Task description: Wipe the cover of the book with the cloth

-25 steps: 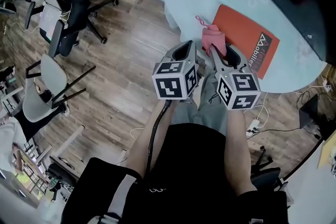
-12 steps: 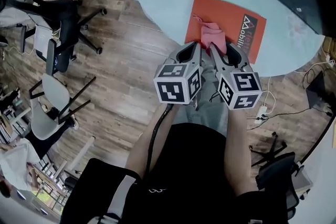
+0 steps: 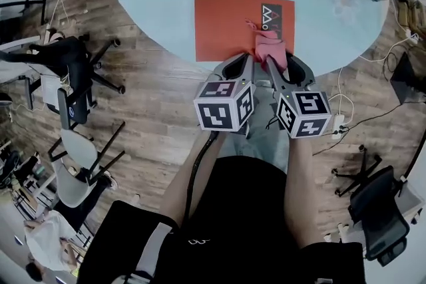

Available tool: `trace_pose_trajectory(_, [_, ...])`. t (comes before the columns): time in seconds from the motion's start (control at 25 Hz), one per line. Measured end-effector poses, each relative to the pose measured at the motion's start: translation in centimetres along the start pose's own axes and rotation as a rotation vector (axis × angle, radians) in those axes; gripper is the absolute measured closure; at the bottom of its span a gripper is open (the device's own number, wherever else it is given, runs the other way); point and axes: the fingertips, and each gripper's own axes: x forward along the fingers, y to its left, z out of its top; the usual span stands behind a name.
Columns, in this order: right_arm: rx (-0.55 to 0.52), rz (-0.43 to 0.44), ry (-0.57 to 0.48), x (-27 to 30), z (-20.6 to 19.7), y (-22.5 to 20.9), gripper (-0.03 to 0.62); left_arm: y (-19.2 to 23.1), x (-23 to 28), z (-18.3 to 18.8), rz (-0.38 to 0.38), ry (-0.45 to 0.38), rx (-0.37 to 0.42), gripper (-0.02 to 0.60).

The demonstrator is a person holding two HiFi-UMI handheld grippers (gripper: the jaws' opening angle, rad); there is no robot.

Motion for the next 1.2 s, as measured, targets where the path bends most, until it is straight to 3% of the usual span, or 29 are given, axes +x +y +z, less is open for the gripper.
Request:
trace_pose_trajectory(0.28, [0.037, -0.044, 0.048, -2.2, -1.0, -4.8, 0.444, -1.9, 0.2, 1.1, 0.035, -0.037, 0.000, 0.569])
trace_pose_trajectory(0.4, [0.093, 0.018, 0.063, -2.8, -0.6, -4.9, 0.447, -2.9, -0.8, 2.2, 0.054, -0.080, 0.013, 0.569])
trace_pose_trajectory(0.92, [-0.019, 0.279, -0.281, -8.9, 12.8, -0.5, 0.447, -8.2, -8.3, 11.2, 0.091, -0.391, 0.098, 0.569])
trace_pose_trajectory(1.04, [-0.093, 0.312, -0.359, -11.9, 15.9, 1.2, 0.447, -10.0, -10.9, 13.3, 0.074, -0.487, 0.093, 0.569])
trace_pose_trajectory(1.2, [-0.131, 0.329, -0.477, -15.8, 19.2, 1.6, 0.450, -13.4, -13.9, 15.6, 0.055, -0.591, 0.163, 0.569])
